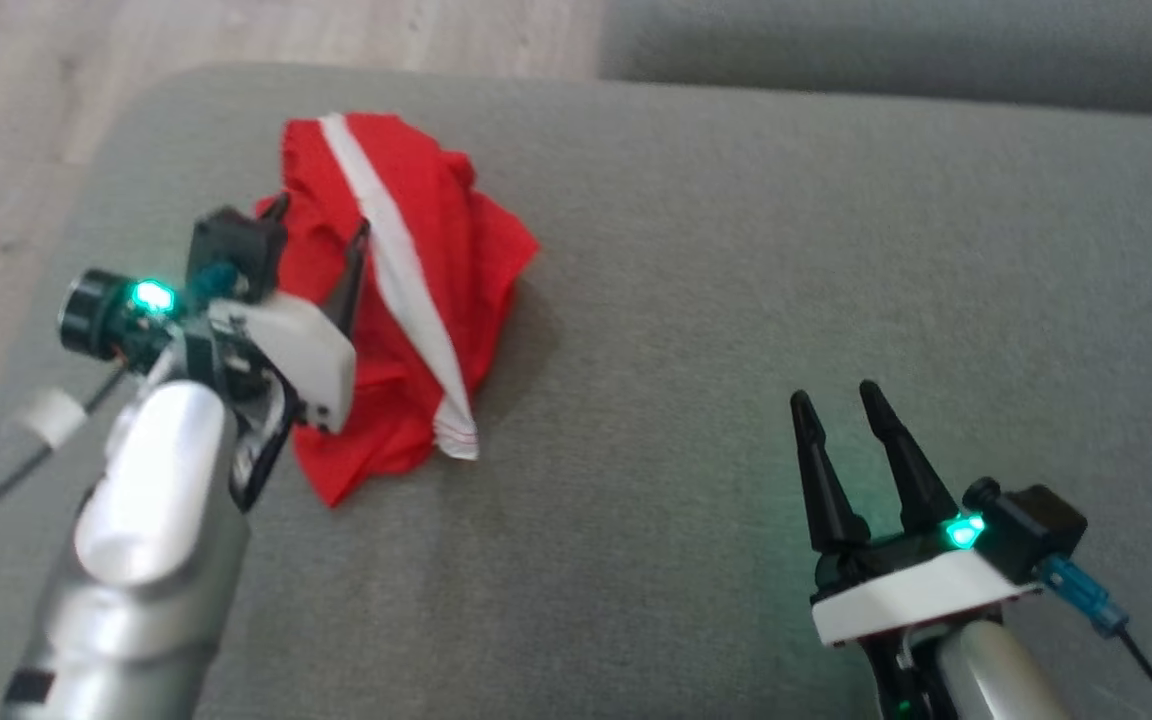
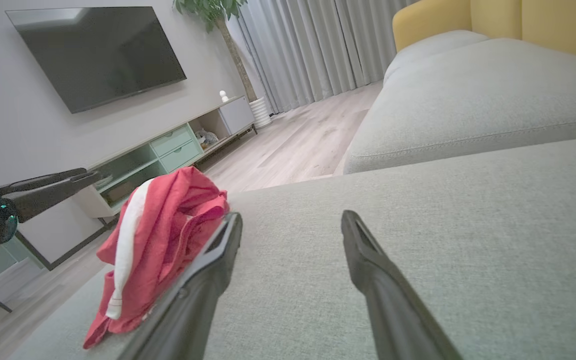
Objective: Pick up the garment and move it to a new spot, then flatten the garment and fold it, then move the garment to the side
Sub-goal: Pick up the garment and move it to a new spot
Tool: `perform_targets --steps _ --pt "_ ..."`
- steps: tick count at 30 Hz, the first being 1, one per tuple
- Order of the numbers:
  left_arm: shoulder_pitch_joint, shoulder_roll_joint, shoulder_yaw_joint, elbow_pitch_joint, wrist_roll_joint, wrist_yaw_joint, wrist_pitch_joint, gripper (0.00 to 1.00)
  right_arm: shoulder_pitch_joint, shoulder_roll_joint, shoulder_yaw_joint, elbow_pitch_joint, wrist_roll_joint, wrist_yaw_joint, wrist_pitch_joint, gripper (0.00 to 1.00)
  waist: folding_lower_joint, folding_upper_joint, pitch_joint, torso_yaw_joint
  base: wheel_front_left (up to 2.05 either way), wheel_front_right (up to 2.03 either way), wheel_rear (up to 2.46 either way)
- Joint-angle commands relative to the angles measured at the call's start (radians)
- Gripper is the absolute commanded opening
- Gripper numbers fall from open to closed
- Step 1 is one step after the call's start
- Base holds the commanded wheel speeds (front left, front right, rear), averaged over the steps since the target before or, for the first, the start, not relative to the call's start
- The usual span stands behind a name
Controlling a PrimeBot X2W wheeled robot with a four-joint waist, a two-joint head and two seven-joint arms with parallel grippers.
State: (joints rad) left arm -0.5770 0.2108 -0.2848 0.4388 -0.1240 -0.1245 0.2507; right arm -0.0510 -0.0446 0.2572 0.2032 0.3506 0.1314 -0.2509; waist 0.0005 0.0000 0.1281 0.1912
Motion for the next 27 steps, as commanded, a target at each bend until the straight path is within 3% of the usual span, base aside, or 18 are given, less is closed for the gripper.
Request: perform_targets --steps 1,15,16,17,18,19,27 --pt "-0.073 0.038 0.029 -0.009 -0.029 -0.004 0.012 1.00 -0.031 -0.006 0.024 -0.032 0.007 -0.001 -0.011 1.00 -0.0005 0.0000 0.043 -0.044 0.00 0.00 0.00" --pt "-0.183 0.100 -0.037 0.201 -0.148 -0.006 0.081 1.00 -0.067 -0.006 0.038 -0.031 0.039 -0.001 -0.011 1.00 -0.0005 0.0000 0.074 -0.110 0.00 0.00 0.00" --pt "-0.184 0.102 -0.042 0.210 -0.151 -0.006 0.081 0.87 -0.067 -0.006 0.039 -0.031 0.039 -0.001 -0.011 1.00 -0.0005 0.0000 0.074 -0.113 0.00 0.00 0.00" --pt "-0.184 0.102 -0.047 0.215 -0.155 -0.006 0.075 0.42 -0.067 -0.006 0.039 -0.031 0.039 -0.001 -0.011 1.00 -0.0005 0.0000 0.073 -0.117 0.00 0.00 0.00" --pt "-0.186 0.102 -0.048 0.217 -0.162 -0.006 0.061 0.13 -0.068 -0.006 0.039 -0.031 0.039 -0.001 -0.011 1.00 -0.0005 0.0000 0.073 -0.119 0.00 0.00 0.00" --pt "-0.189 0.103 -0.048 0.216 -0.166 -0.006 0.044 0.00 -0.068 -0.006 0.038 -0.030 0.038 -0.001 -0.011 1.00 -0.0005 0.0000 0.073 -0.121 0.00 0.00 0.00" --pt "-0.187 0.082 -0.046 0.130 -0.173 -0.003 -0.176 0.00 -0.053 -0.006 0.033 -0.019 0.045 -0.001 -0.011 1.00 -0.0005 0.0000 0.017 -0.131 0.00 0.00 0.00"
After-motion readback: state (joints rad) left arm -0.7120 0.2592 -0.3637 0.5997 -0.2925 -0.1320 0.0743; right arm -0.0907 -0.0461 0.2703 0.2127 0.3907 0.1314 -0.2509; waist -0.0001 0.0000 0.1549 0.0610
